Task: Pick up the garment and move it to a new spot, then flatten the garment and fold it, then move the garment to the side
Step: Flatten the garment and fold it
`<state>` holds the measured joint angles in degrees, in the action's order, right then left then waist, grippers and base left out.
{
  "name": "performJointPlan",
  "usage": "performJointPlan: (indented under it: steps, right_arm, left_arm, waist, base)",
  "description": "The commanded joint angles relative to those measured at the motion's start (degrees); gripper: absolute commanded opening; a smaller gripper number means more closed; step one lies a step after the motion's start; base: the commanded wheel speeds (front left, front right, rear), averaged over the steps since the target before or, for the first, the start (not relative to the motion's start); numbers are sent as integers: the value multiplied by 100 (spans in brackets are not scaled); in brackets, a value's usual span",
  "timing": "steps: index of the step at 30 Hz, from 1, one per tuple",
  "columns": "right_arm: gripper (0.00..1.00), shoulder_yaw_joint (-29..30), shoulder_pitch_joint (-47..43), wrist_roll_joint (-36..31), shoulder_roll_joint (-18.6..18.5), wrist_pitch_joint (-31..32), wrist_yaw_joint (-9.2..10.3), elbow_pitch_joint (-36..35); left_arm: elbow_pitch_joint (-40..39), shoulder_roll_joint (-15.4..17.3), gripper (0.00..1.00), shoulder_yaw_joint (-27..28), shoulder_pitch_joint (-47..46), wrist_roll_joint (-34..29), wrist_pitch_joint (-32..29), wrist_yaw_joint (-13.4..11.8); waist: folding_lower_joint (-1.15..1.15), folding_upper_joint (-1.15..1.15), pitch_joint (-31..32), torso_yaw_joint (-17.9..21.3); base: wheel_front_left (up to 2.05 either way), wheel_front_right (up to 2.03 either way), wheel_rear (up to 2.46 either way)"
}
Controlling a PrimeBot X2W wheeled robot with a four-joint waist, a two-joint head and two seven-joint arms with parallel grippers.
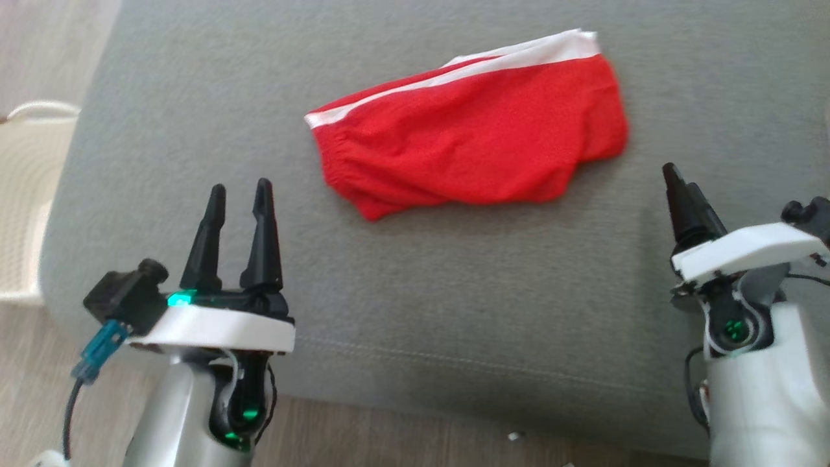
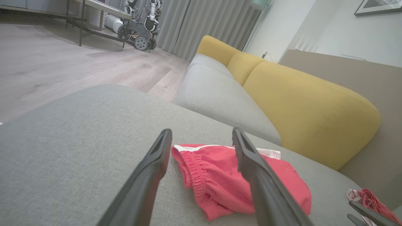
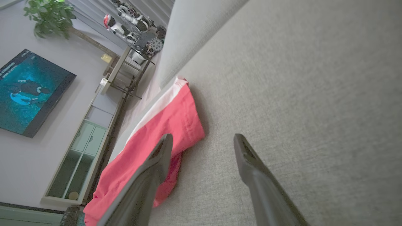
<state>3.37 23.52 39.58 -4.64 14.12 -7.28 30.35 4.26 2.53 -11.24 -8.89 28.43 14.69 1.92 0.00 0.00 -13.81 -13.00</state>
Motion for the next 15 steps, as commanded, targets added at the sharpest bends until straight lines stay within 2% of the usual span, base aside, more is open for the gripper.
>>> performJointPlan:
  steps: [1, 8, 15]
  right_arm:
    - [100, 105, 327, 91, 109, 151, -21, 43]
    - [100, 808, 891, 211, 166, 731, -21, 824]
    - [100, 959, 1181, 20, 174, 881, -21, 1090]
  left_arm:
    - [-192, 35, 100, 103, -227, 48, 30, -59]
    - [-249, 35, 100, -26, -283, 363, 30, -140]
    - [-263, 35, 100, -82, -250, 404, 30, -167]
  waist:
    - [0, 0, -212, -276]
    - [0, 0, -358, -690]
    - [0, 0, -372, -892]
  base:
    - [0, 0, 0]
    - [0, 0, 0]
    - [0, 0, 0]
